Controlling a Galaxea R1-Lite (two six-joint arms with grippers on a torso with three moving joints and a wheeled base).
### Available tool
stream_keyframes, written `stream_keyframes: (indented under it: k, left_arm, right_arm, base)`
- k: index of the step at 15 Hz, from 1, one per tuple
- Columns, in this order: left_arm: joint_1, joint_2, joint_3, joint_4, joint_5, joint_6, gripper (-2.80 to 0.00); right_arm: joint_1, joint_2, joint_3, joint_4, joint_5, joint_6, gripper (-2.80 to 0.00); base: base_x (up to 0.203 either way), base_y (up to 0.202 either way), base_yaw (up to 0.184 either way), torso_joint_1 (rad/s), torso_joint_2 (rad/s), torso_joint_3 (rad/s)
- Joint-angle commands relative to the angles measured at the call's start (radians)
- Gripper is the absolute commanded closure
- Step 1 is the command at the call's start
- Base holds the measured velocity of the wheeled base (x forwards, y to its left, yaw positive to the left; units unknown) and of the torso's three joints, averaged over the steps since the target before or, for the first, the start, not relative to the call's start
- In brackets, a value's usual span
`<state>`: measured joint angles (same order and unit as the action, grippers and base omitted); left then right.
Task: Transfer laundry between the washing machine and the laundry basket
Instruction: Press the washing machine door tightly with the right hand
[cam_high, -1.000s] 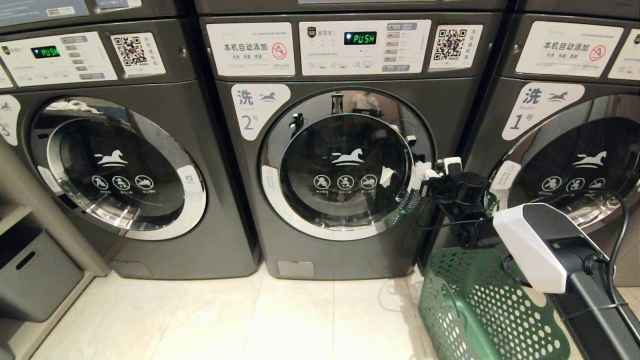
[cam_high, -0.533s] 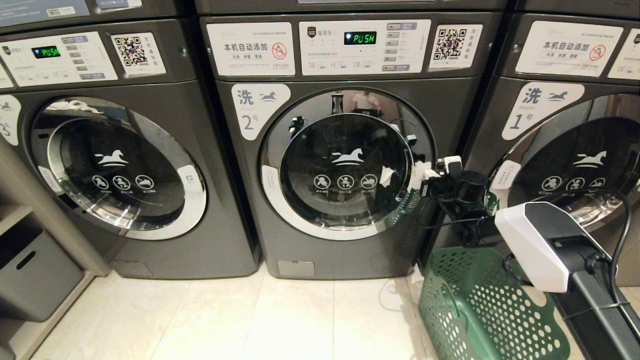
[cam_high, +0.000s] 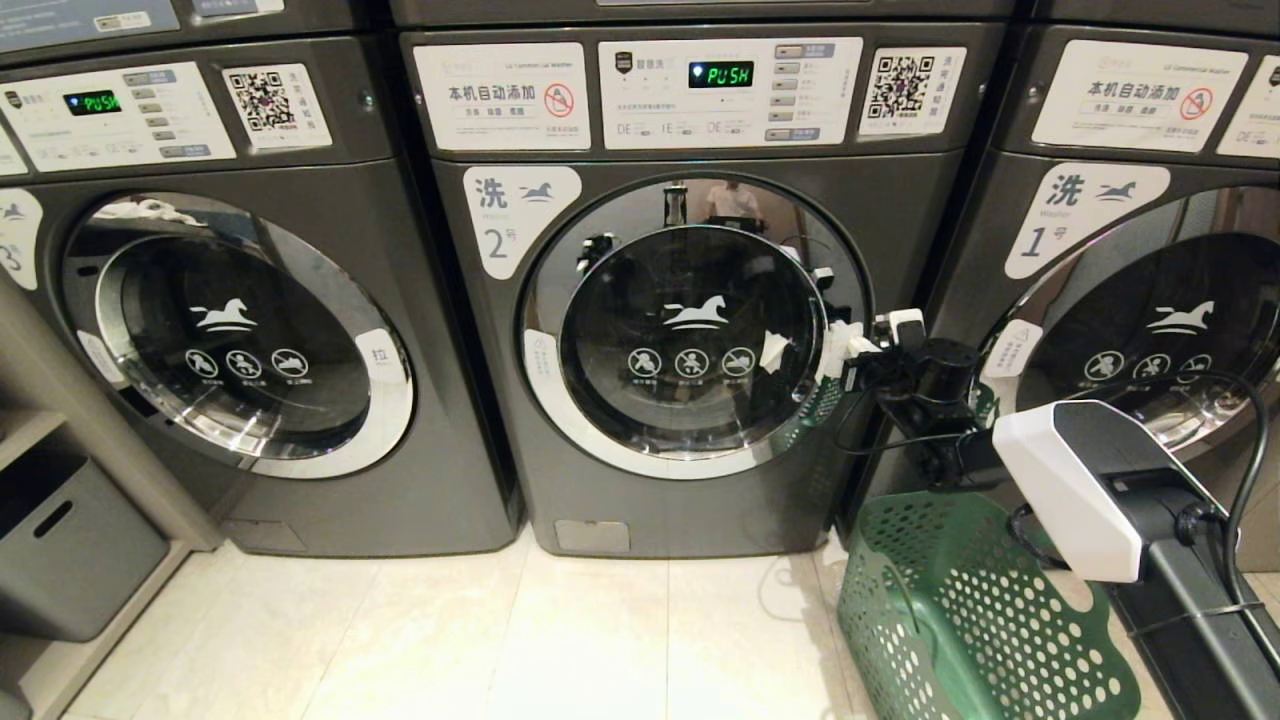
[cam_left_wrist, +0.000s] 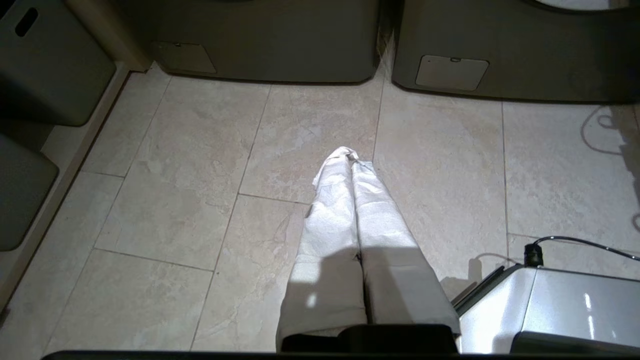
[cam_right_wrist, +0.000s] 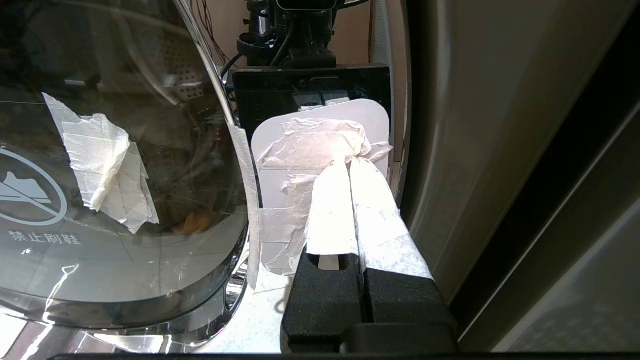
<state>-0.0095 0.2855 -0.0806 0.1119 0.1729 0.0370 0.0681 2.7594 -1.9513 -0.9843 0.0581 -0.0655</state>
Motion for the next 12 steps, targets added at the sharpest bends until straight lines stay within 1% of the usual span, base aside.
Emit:
stream_keyframes:
  k: [1, 2, 3, 4, 6, 9, 10, 11, 12]
  left_arm:
    - [0.057, -0.031, -0.001, -0.001, -0.038, 0.002, 0.00]
    - [0.045, -0.045, -0.004, 0.006, -0.049, 0.007, 0.00]
    - [0.045, -0.043, -0.002, 0.005, -0.029, 0.026, 0.00]
    - [0.044, -0.045, 0.000, -0.001, -0.025, 0.043, 0.00]
    - [0.032, -0.094, -0.001, 0.002, -0.040, 0.044, 0.00]
    - [0.012, -0.269, -0.001, 0.037, -0.132, 0.044, 0.00]
    - [0.008, -0.287, 0.007, 0.054, -0.162, 0.044, 0.00]
    - [0.006, -0.284, 0.014, 0.057, -0.185, 0.060, 0.00]
    - [0.006, -0.286, 0.015, 0.055, -0.184, 0.052, 0.00]
  right_arm:
    - [0.001, -0.003, -0.001, -0.004, -0.001, -0.002, 0.00]
    - [0.001, 0.001, 0.000, -0.002, -0.001, -0.002, 0.00]
    - [0.001, 0.004, 0.000, -0.002, -0.003, -0.002, 0.00]
    - [-0.001, 0.006, -0.001, -0.001, -0.001, -0.002, 0.00]
    - [0.001, 0.006, -0.001, -0.001, -0.001, -0.004, 0.00]
    - [0.001, -0.002, 0.002, 0.001, -0.003, -0.006, 0.00]
    - [0.001, -0.006, 0.002, 0.001, -0.003, -0.008, 0.00]
    - [0.000, -0.012, 0.004, 0.000, -0.003, -0.007, 0.00]
    - [-0.001, -0.028, 0.017, 0.000, -0.003, -0.007, 0.00]
  base:
    - [0.000, 0.000, 0.000, 0.000, 0.00, 0.000]
    - [0.000, 0.000, 0.000, 0.000, 0.00, 0.000]
    - [0.000, 0.000, 0.000, 0.000, 0.00, 0.000]
    - [0.000, 0.000, 0.000, 0.000, 0.00, 0.000]
    - [0.000, 0.000, 0.000, 0.000, 0.00, 0.000]
    - [0.000, 0.000, 0.000, 0.000, 0.00, 0.000]
    - [0.000, 0.000, 0.000, 0.000, 0.00, 0.000]
    - [0.000, 0.000, 0.000, 0.000, 0.00, 0.000]
    - [0.000, 0.000, 0.000, 0.000, 0.00, 0.000]
